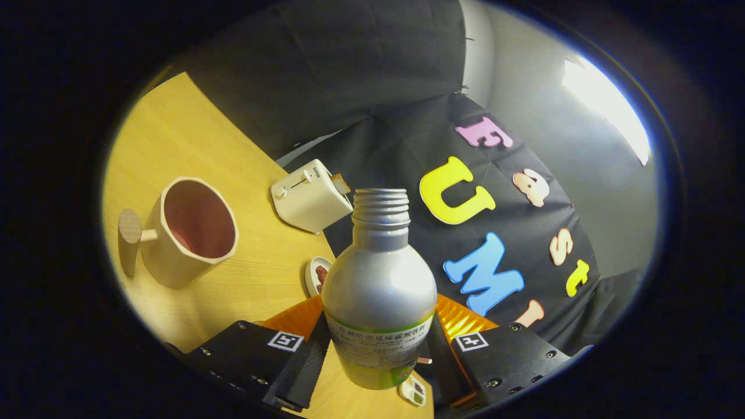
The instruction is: Take the bottle from table, then pour the juice into the cup, finally place the bottle on the coaster
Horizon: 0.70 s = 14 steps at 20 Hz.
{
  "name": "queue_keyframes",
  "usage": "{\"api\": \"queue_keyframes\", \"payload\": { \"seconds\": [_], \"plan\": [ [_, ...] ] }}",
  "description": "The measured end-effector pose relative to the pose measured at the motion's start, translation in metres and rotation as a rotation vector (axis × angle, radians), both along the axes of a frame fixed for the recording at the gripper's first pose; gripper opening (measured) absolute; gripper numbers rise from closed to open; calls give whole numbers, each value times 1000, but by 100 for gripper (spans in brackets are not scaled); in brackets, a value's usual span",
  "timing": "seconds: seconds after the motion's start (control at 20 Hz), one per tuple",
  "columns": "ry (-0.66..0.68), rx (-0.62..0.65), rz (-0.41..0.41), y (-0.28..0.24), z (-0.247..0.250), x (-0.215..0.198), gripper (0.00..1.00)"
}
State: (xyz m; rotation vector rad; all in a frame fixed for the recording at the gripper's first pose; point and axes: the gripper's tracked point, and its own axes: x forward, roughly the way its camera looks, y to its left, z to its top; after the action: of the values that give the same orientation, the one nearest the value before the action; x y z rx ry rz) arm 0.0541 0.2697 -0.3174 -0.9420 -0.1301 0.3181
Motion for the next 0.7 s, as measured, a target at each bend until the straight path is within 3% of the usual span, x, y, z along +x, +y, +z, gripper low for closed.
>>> {"api": "queue_keyframes", "payload": {
  "seconds": [0.45, 0.7],
  "plan": [
    [206, 428, -41, -26, 1, 7, 80],
    [416, 720, -12, -22, -10, 9, 79]
  ]
}}
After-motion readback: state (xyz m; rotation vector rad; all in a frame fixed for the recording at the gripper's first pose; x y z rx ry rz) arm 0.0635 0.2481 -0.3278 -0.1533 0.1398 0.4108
